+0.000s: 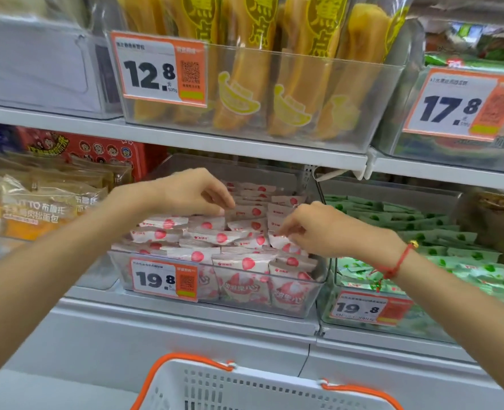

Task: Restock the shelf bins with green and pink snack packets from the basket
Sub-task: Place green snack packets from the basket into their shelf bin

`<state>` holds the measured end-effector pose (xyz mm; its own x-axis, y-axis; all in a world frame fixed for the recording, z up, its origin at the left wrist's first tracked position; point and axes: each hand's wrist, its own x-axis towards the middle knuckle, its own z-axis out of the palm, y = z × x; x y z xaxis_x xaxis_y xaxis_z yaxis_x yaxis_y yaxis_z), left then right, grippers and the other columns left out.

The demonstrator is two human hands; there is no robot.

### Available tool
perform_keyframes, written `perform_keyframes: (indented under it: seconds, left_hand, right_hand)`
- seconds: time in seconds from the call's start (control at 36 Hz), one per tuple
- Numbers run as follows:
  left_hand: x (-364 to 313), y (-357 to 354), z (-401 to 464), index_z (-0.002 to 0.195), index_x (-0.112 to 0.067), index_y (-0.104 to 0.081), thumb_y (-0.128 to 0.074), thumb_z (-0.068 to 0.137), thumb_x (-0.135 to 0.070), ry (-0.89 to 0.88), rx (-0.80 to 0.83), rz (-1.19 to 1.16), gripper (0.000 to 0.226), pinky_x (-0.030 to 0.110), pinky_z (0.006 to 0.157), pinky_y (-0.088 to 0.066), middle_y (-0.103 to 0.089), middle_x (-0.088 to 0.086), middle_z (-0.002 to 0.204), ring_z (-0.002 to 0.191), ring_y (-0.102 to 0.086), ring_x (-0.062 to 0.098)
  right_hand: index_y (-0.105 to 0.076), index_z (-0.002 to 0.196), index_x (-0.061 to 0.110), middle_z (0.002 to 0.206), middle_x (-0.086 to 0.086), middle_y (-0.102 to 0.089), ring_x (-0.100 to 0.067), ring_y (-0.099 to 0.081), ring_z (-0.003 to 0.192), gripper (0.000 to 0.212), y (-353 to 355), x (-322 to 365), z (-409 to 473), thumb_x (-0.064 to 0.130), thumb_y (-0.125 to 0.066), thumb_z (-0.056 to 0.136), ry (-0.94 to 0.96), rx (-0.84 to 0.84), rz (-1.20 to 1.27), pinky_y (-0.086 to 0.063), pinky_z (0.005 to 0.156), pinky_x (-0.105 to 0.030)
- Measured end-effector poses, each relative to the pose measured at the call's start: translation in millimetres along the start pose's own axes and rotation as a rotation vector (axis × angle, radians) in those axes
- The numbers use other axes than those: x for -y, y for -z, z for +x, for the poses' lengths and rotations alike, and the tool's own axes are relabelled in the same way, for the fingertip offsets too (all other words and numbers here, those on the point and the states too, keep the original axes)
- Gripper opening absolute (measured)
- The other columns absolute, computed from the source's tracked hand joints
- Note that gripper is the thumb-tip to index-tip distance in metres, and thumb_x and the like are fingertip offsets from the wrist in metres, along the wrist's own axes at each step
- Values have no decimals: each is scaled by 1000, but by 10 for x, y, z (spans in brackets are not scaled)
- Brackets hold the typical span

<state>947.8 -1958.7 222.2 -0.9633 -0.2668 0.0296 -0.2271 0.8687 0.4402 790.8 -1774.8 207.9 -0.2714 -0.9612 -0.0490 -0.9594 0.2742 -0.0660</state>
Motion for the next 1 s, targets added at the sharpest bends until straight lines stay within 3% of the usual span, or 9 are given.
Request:
perform_keyframes:
  seconds: [0.06, 0.17, 0.25, 0.36, 0.44, 0.56, 0.69, 0.83, 1.0]
  left_hand:
    - [34, -150, 20, 112, -24, -69, -67, 88, -30, 49, 40, 95, 25, 11, 79, -46, -66, -19, 96, 84, -59, -9]
    - [-42, -429, 196, 110, -28, -70, -69, 85, -39, 57, 47, 182, 28, 23, 75, -47, -66, -16, 95, 80, -57, -4]
    - [-98, -473, 280, 110, -33, -69, -70, 82, -39, 77, 91, 357, 28, 30, 72, -47, -67, -15, 106, 96, -60, 8]
    - [-166, -472, 329, 103, -33, -71, -71, 82, -38, 38, 49, 488, 22, 27, 65, -36, -66, -14, 106, 100, -59, 13]
    - [-134, -444, 321, 96, -35, -74, -71, 82, -33, 54, 7, 490, 14, 27, 64, -36, -65, -17, 93, 98, -60, 11]
    - [-58, -540, 300, 94, -36, -73, -67, 84, -25, 97, -34, 459, 17, 28, 68, -40, -65, -16, 92, 98, -61, 12]
    - [-17, -331, 293, 98, -31, -74, -70, 83, -33, 106, 94, 249, 15, 31, 80, -52, -68, -19, 91, 90, -63, 4]
    - [118, -234, 466, 110, -29, -69, -59, 89, -41, 194, 37, 287, 26, 35, 88, -52, -66, -12, 109, 99, -61, 14]
    - [107, -565, 663, 104, -21, -66, -61, 86, -36, 261, 54, 449, 24, 28, 68, -47, -66, -1, 97, 87, -61, 19]
  right_hand:
    - [-65, 119, 26, 117, 2, -66, -23, -61, 107, 31, -69, 26, 138, 17, -51, 92, 10, -117, -16, -51, 90, -37]
    - [-60, 121, 23, 120, -2, -61, -25, -58, 108, 36, -265, 77, 492, 39, -59, 89, -13, 38, -128, -47, 80, -33]
    - [-58, 114, 17, 113, -3, -60, -24, -58, 102, 38, -339, 30, 644, 45, -60, 88, -58, 55, -128, -41, 70, -29]
    - [-65, 106, 15, 92, 0, -63, -18, -55, 78, 42, -331, -42, 733, 50, -65, 83, -83, 136, -8, -44, 65, -29]
    - [-73, 87, 11, 71, -2, -63, -15, -50, 60, 39, -307, -28, 702, 48, -66, 83, -43, 112, 47, -39, 55, -28]
    - [-74, 80, 15, 76, 1, -71, -17, -63, 70, 30, -446, 41, 629, 42, -63, 86, -17, 36, 30, -49, 61, -30]
    - [-70, 74, 22, 47, 12, -46, -6, -40, 47, 31, -180, 25, 638, 45, -57, 91, -21, 165, 157, -33, 48, -21]
    - [-66, 115, 16, 106, 2, -65, -17, -58, 88, 26, -103, -33, 772, 26, -51, 95, -56, 84, 59, -44, 72, -24]
    - [-63, 108, 10, 107, -8, -65, -21, -57, 85, 25, -350, 21, 894, 30, -56, 94, -81, 71, -62, -45, 73, -26]
